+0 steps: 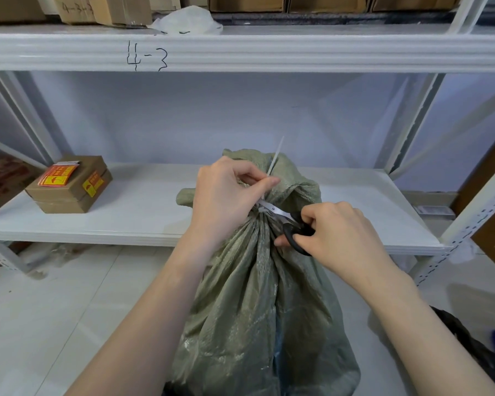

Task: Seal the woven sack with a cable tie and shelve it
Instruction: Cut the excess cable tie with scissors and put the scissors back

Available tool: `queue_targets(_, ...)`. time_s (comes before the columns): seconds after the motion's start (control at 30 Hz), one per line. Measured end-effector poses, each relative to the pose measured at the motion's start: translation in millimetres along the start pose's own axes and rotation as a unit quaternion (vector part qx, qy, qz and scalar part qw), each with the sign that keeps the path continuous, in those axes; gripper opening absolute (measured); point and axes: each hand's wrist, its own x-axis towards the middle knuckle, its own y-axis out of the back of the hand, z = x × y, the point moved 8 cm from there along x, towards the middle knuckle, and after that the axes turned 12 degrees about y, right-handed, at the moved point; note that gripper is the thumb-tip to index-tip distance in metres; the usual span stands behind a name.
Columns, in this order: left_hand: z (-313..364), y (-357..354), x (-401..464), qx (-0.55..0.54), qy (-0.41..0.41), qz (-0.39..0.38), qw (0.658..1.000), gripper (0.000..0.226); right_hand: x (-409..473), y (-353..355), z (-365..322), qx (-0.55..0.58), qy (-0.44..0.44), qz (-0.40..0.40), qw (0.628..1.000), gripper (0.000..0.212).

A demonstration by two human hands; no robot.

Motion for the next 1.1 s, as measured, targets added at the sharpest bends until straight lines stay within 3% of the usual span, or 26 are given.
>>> queue_targets(0.27, 1.8, 24.4, 2.5, -0.094, -0.008, 0.054, 0.994, 0.011, -4.5, 10.1, -0.2, -0.025, -0.024, 0.004, 0.999, 0.040)
queue_targets(0.43, 4.1, 24.8, -1.9, -0.093, -0.014, 0.041, 0.995, 0.003, -6.1, 2.1, 2.4, 0.040, -0.040, -0.009, 0.998, 0.037)
queue_targets(0.6, -12.8, -4.7, -12.7, -0.072, 0.055, -0.105, 0.990, 0.014, -4.1, 6.6, 8.7, 0.112, -0.052, 0.051, 0.991, 0.023)
queue_targets(0.7, -15.9, -26.6, -24.4, -0.089, 0.071, -0.225, 0.968, 0.015, -3.6, 15.5, 8.2, 0.100, -0.050, 0.099, 0.989, 0.033)
queue_targets(0.77, -14.4, -33.5, -29.4, -0.126, 0.073, -0.262, 0.954, 0.012, -4.2, 21.1, 6.2, 0.085, -0.052, 0.122, 0.988, 0.043)
queue_targets(0.9, -15.7, -34.2, -31.4, -0.183, 0.112, -0.227, 0.950, 0.007, -8.3, 32.5, 4.1, 0.075, -0.060, 0.170, 0.981, 0.048)
queue_targets(1.1, -18.2, -32.3, -30.8, -0.257, 0.151, -0.160, 0.941, 0.015, -9.5, 32.9, -1.6, 0.080, -0.051, 0.185, 0.978, 0.035)
